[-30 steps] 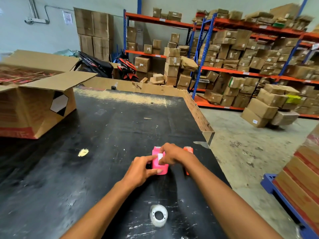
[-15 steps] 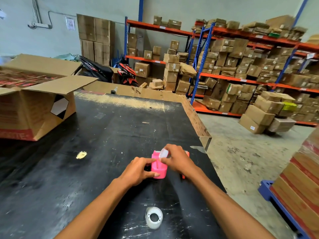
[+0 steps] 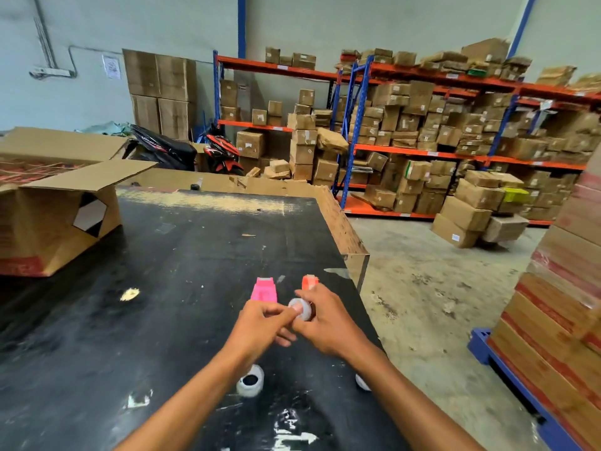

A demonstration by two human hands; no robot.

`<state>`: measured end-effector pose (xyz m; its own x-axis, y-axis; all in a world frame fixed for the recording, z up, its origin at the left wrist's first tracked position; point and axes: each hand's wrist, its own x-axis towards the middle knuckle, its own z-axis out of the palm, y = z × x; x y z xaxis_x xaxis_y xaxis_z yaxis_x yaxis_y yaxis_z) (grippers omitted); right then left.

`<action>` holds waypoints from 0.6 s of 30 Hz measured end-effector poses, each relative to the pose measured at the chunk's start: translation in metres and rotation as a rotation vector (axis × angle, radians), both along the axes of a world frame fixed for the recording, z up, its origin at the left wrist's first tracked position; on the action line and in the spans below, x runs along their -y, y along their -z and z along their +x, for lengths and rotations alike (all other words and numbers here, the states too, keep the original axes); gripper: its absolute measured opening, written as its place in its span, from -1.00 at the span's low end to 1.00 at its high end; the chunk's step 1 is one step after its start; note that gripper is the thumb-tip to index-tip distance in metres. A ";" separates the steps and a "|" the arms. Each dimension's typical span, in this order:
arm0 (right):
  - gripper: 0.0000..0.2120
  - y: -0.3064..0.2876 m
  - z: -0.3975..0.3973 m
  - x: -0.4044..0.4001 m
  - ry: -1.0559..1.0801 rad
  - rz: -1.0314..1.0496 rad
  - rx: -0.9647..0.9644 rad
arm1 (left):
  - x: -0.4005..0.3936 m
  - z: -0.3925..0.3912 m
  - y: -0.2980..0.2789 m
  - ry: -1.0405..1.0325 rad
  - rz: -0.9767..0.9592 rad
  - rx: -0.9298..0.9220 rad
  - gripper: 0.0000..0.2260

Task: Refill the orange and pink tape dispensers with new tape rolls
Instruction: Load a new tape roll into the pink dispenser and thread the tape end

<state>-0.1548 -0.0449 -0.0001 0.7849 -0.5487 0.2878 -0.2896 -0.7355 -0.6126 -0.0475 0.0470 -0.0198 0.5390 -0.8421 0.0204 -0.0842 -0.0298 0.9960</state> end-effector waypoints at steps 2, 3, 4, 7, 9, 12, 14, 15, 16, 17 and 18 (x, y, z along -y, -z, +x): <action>-0.63 0.005 -0.012 -0.008 0.054 0.076 0.061 | -0.006 -0.013 0.001 -0.007 0.011 -0.042 -0.80; -0.63 0.010 -0.020 -0.013 0.056 0.119 0.098 | -0.010 -0.020 0.001 -0.013 0.026 -0.064 -0.80; -0.68 0.012 -0.025 -0.017 0.051 0.155 0.135 | -0.013 -0.024 0.001 -0.021 0.038 -0.097 -0.80; -0.78 0.018 -0.039 -0.030 0.074 0.192 0.222 | -0.024 -0.041 -0.002 -0.006 0.072 -0.243 -0.77; -0.77 0.021 -0.047 -0.038 0.087 0.146 0.252 | -0.032 -0.049 -0.004 0.015 0.076 -0.296 -0.77; -0.62 0.025 -0.053 -0.052 0.113 0.203 0.271 | -0.044 -0.056 -0.004 0.002 0.079 -0.348 -0.78; -0.57 0.028 -0.057 -0.060 0.106 0.302 0.284 | -0.054 -0.058 0.000 -0.008 0.076 -0.384 -0.79; -0.58 0.029 -0.060 -0.065 0.090 0.357 0.299 | -0.059 -0.059 0.001 -0.009 0.077 -0.398 -0.79; -0.60 0.030 -0.062 -0.069 0.073 0.416 0.321 | -0.063 -0.058 0.002 -0.006 0.075 -0.413 -0.80; -0.61 0.030 -0.064 -0.072 0.055 0.471 0.349 | -0.066 -0.057 0.003 -0.001 0.072 -0.426 -0.80; -0.62 0.029 -0.066 -0.075 0.038 0.516 0.374 | -0.068 -0.057 0.002 0.005 0.066 -0.439 -0.80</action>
